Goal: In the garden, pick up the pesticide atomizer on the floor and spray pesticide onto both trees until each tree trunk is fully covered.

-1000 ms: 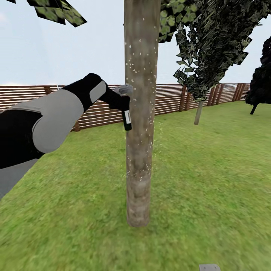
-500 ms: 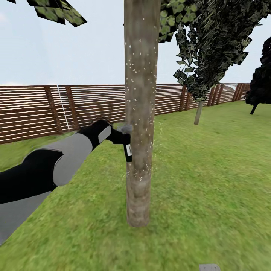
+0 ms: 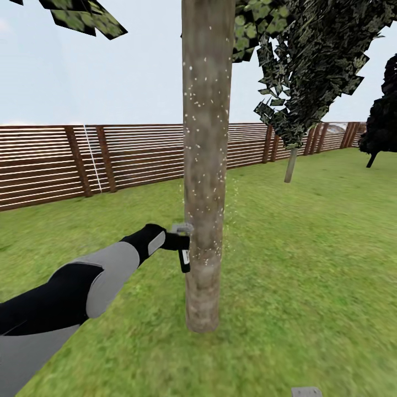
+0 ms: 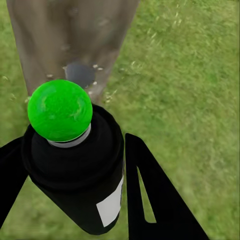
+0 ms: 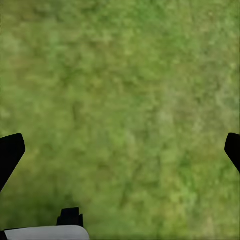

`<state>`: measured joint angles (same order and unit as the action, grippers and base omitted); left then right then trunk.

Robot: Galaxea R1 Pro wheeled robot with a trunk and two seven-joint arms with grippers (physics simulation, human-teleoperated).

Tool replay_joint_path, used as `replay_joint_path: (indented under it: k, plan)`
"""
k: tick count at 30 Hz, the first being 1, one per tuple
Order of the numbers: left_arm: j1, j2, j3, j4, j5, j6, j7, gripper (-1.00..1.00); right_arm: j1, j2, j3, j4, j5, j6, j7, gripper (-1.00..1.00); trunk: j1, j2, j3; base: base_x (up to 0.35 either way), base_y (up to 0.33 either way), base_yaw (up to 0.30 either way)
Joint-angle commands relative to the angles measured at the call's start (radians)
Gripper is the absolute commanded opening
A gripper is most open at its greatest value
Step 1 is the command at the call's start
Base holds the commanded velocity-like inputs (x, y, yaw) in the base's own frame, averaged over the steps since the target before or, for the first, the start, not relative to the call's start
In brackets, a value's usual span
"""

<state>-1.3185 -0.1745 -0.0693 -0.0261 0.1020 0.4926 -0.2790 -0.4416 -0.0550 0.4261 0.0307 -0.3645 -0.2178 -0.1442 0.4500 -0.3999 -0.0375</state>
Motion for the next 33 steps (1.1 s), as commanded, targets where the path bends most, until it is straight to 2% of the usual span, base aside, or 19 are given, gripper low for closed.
replay_joint_path:
  k: [1,2,4,5,8,9,10,11,12,14,18,21,24,25,27,30,33]
  plan:
    - [0.001,0.000,0.001,0.000,0.001,-0.001,-0.003,-1.00,0.000,0.000,0.000,0.000,0.000,0.000,0.000,1.00,0.000,0.000,0.000,0.000,0.000,0.000]
    - [0.002,0.000,0.000,0.000,0.001,-0.001,-0.016,-1.00,0.000,0.000,0.000,0.000,0.000,0.000,0.000,1.00,0.000,0.000,0.000,0.000,0.000,0.000]
    - [0.002,0.000,-0.002,-0.022,0.001,-0.002,-0.119,-1.00,0.000,0.001,0.000,0.000,0.000,0.000,0.000,1.00,0.000,0.000,0.000,0.000,0.000,0.000]
    - [0.002,0.000,-0.002,-0.058,0.002,-0.001,-0.144,-1.00,0.000,0.001,0.000,0.000,0.001,0.000,0.000,1.00,0.000,0.000,0.000,0.000,0.000,0.000]
    - [0.002,0.000,-0.006,-0.202,0.002,0.010,-0.165,-1.00,0.000,0.000,-0.001,0.000,0.001,0.000,0.000,1.00,0.000,0.000,0.000,0.000,0.000,0.000]
    - [0.002,0.000,-0.007,-0.249,0.002,0.036,-0.166,-1.00,0.000,0.000,-0.001,0.000,0.001,0.000,0.000,1.00,0.000,0.000,0.000,0.000,0.000,0.000]
    - [0.002,0.000,-0.008,-0.346,0.002,0.130,-0.165,-1.00,0.000,0.001,-0.001,0.000,0.001,0.000,0.000,1.00,0.000,0.000,0.000,0.000,0.000,0.000]
    - [0.002,0.000,-0.008,-0.420,0.002,0.193,-0.163,-1.00,0.000,0.000,-0.001,0.000,0.001,0.000,0.000,1.00,0.000,0.000,0.000,0.000,0.000,0.000]
    - [0.002,0.000,-0.009,-0.467,0.002,0.228,-0.161,-1.00,0.000,0.000,-0.001,0.000,0.001,0.000,0.000,1.00,0.000,0.000,0.000,0.000,0.000,0.000]
    - [0.002,0.000,-0.010,-0.501,0.002,0.257,-0.159,-1.00,0.000,0.000,0.000,0.000,0.001,0.000,0.000,1.00,0.000,0.000,0.000,0.000,0.000,0.000]
    - [-0.005,0.000,-0.011,-0.517,0.007,0.330,-0.158,-1.00,0.000,0.001,0.000,0.000,0.001,0.000,0.000,1.00,0.000,0.000,0.000,0.000,0.000,0.000]
    - [-0.056,0.000,-0.011,-0.519,0.008,0.370,-0.157,-1.00,0.000,0.001,0.000,0.000,0.001,0.000,0.000,1.00,0.000,0.000,0.000,0.000,0.000,0.000]
    - [-0.136,0.000,-0.010,-0.512,0.006,0.390,-0.153,-1.00,0.000,0.001,0.000,0.000,0.001,0.000,0.000,1.00,0.000,0.000,0.000,0.000,0.000,0.000]
    - [-0.190,0.000,-0.009,-0.509,0.006,0.403,-0.093,-1.00,0.000,0.001,0.000,0.000,0.001,0.000,0.000,1.00,0.000,0.000,0.000,0.000,0.000,0.000]
    - [-0.259,0.000,-0.009,-0.509,0.008,0.450,0.019,-1.00,0.000,0.001,0.000,0.000,0.001,0.000,0.000,1.00,0.000,0.000,0.000,0.000,0.000,0.000]
    - [-0.353,0.000,-0.009,-0.506,0.007,0.473,0.063,-1.00,0.000,0.001,0.000,0.000,0.001,0.000,0.000,1.00,0.000,0.000,0.000,0.000,0.000,0.000]
    - [-0.426,0.000,-0.007,-0.481,0.008,0.476,0.067,-1.00,0.000,0.001,0.000,0.000,0.001,0.000,0.000,1.00,0.000,0.000,0.000,0.000,0.000,0.000]
